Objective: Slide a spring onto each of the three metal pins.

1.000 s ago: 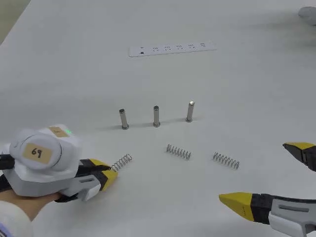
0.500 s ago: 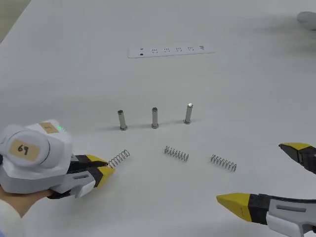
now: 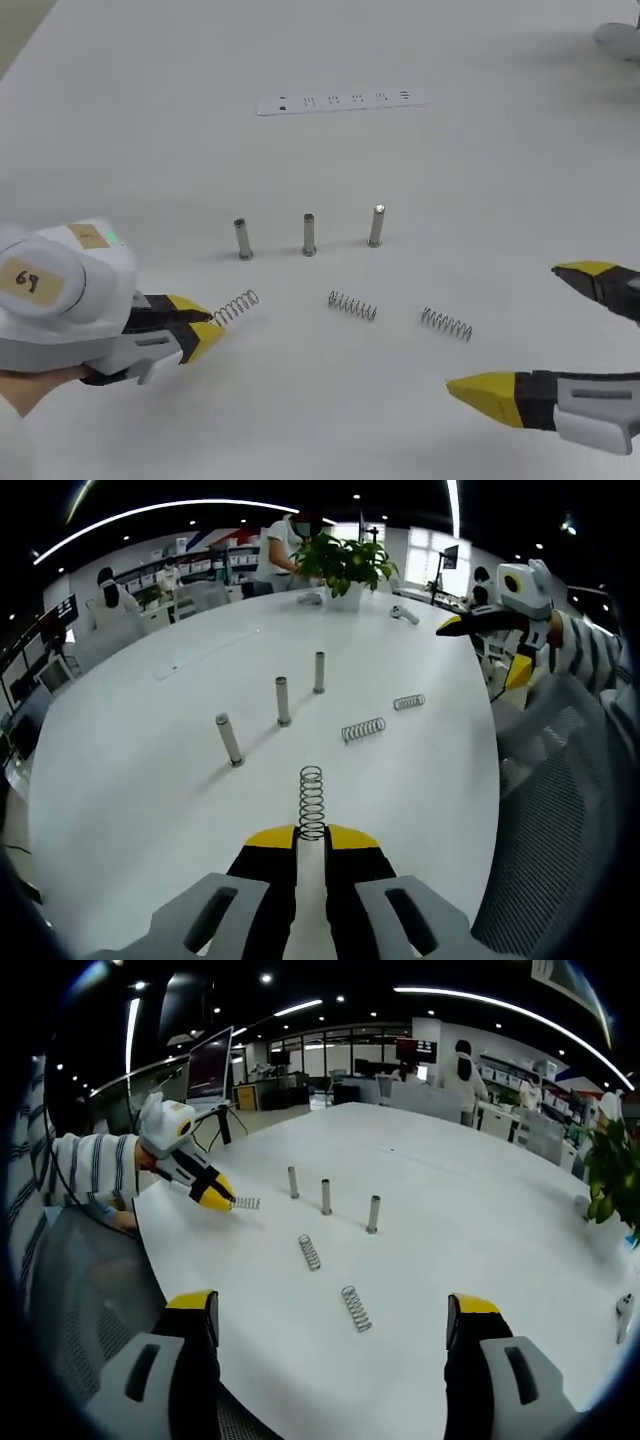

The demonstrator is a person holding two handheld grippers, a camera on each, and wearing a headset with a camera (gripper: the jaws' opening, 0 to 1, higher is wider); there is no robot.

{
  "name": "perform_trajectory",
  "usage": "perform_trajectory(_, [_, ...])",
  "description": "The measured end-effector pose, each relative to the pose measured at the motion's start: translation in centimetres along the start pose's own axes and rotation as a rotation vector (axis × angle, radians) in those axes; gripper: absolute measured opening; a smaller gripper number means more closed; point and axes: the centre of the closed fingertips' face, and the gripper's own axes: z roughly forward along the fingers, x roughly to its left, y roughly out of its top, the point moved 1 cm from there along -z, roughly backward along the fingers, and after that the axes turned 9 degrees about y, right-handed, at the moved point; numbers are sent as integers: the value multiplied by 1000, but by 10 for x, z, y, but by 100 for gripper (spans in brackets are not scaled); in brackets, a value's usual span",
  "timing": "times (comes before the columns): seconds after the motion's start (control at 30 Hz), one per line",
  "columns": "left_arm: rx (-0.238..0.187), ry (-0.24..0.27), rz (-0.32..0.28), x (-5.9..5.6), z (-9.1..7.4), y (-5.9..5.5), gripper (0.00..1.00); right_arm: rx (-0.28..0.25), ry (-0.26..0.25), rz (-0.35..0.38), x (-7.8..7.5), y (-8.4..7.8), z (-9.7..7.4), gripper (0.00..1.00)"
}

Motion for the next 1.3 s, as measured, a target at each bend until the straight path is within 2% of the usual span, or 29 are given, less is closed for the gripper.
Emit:
perform_trajectory(0.13, [-10, -21, 19, -5, -2, 6, 2, -15, 43, -32, 1, 9, 4, 90])
perform_trajectory(0.23, [-6, -36, 41, -7, -2, 8, 2, -8, 87, -71, 5, 14, 8, 90])
perform_trajectory(0.3, [-8, -44, 50, -9, -2, 9, 2, -1, 103, -80, 7, 15, 10, 89])
perform_trajectory(0.43, [-8, -63, 80, -14, -4, 12, 2, -37, 164, -70, 15, 27, 13, 88])
perform_trajectory(0.5, [-7, -73, 84, -16, -5, 13, 2, -30, 180, -99, 17, 29, 15, 86])
perform_trajectory(0.67, [-8, -104, 105, -23, -6, 16, 2, -16, 216, -134, 17, 31, 21, 82])
perform_trajectory(0.83, [-7, -130, 123, -29, -6, 17, 2, -9, 256, -152, 23, 32, 26, 81])
perform_trajectory(0.97, [-12, -158, 153, -35, -7, 19, 2, 22, 288, -176, 28, 28, 32, 80])
perform_trajectory(1.1, [-22, -184, 166, -39, -7, 24, 2, 28, 320, -194, 29, 26, 37, 77])
perform_trajectory(1.17, [-36, -201, 157, -41, -8, 28, 2, 39, 336, -201, 31, 24, 39, 77])
perform_trajectory(1.3, [-34, -206, 180, -41, -8, 30, 2, 59, 352, -214, 33, 22, 43, 76])
